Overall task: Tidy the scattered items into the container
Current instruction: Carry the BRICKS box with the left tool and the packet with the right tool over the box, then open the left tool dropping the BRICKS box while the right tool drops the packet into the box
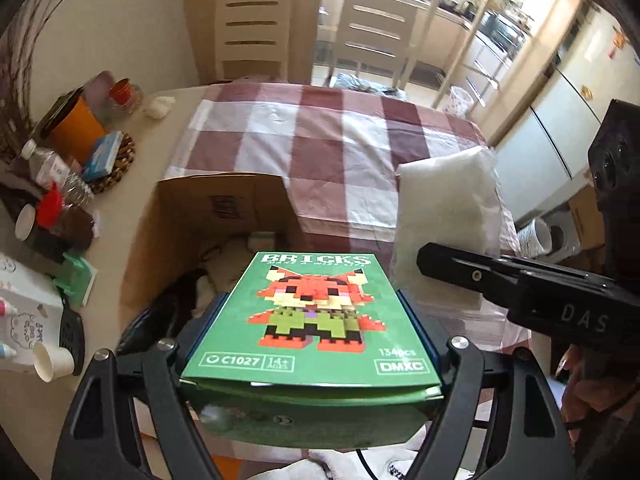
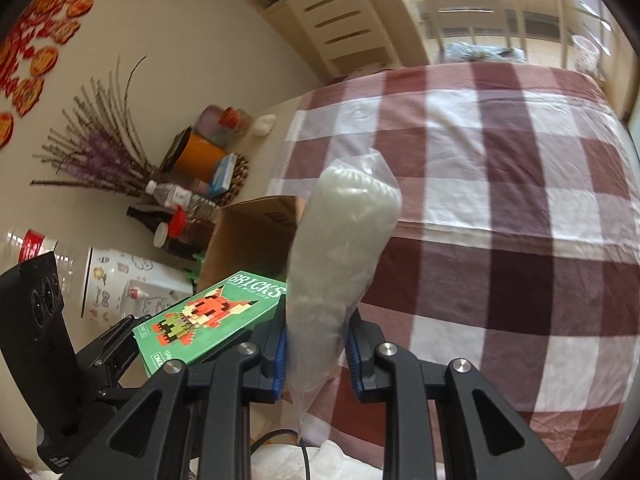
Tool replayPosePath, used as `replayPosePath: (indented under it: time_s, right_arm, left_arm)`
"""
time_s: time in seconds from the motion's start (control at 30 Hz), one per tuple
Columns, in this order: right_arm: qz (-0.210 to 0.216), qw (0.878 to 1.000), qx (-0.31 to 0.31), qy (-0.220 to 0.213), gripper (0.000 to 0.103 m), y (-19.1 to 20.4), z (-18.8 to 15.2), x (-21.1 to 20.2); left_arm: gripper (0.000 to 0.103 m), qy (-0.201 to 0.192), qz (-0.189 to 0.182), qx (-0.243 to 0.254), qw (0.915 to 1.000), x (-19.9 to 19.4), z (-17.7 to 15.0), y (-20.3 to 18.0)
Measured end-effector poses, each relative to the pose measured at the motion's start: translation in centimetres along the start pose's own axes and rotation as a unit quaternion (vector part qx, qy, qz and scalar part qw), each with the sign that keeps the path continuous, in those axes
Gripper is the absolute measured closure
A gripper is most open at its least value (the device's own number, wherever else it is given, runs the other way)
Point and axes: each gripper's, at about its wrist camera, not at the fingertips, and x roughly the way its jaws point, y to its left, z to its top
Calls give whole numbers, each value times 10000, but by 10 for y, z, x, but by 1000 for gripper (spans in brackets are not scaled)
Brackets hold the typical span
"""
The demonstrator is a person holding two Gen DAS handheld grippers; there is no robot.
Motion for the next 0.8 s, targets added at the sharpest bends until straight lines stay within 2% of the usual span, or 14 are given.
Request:
replayPosePath:
  time_s: [0.27, 0.43, 0.6, 0.8]
  right_arm:
    - [230, 9985, -476, 140, 78, 55, 18, 20]
    - [319, 9965, -726, 277, 78, 82, 26, 36]
    - [324, 9946, -832, 529, 78, 96, 32, 63]
    - [156, 9936, -879, 695, 77, 107, 36, 79]
  left_arm:
    - [22, -250, 119, -529, 9982, -26, 1, 57]
    - [22, -241, 245, -879, 9955, -30, -2, 94]
    - [22, -31, 290, -1150, 9929, -15, -8, 119]
    - [21, 331, 187, -1246, 9915, 5, -10, 124]
